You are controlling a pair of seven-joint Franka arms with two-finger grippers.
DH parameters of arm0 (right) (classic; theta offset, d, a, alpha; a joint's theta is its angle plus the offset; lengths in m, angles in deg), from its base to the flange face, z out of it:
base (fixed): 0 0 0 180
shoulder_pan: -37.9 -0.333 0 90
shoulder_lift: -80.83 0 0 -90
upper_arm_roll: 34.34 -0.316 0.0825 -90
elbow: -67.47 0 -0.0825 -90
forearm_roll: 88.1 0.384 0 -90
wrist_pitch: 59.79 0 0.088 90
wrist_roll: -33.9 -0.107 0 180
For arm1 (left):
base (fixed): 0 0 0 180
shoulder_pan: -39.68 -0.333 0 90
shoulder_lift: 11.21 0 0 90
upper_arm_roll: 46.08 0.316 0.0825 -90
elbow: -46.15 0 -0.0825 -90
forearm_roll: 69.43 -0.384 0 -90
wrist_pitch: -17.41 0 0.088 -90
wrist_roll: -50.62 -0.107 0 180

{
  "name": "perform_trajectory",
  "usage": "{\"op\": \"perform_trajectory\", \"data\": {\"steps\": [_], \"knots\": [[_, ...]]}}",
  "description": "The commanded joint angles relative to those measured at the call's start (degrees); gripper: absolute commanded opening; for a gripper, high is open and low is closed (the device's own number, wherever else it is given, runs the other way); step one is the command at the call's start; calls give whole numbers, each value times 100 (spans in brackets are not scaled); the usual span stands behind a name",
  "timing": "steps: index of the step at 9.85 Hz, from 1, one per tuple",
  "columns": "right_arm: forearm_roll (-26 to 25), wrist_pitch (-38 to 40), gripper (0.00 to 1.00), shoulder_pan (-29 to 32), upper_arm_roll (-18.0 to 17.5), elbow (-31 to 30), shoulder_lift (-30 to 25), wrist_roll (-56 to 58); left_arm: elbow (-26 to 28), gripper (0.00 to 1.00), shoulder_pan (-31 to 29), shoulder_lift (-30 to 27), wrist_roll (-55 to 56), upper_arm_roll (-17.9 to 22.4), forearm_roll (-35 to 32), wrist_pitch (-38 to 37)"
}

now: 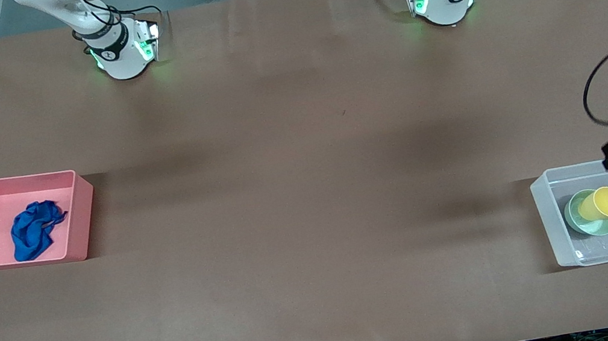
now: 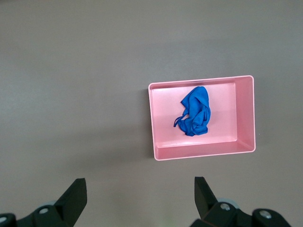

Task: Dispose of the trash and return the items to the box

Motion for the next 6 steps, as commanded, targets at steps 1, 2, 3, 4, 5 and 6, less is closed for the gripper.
{"op": "perform_trajectory", "data": {"steps": [1, 2, 3, 4, 5, 6], "knots": [[-87, 4, 100, 8, -22, -44, -50, 7, 699, 100, 107, -909, -105, -87, 38, -576], [-87, 4, 100, 8, -22, -44, -50, 7, 594, 100, 160, -1103, -105, -105, 30, -1024], [-78, 4, 100, 8, -22, -44, -50, 7, 236, 100, 169, -1131, -53, -201, 12, -1420], [-87, 4, 100, 8, -22, -44, -50, 7, -185, 100, 161, -1070, -9, -271, 12, -1876], [-87, 4, 100, 8, -22, -44, -50, 7, -450, 100, 178, -1035, 78, -289, 3, -2168], [-78, 4, 100, 8, -22, -44, -50, 7, -470, 100, 178, -1087, 227, -307, 12, -2353]]}}
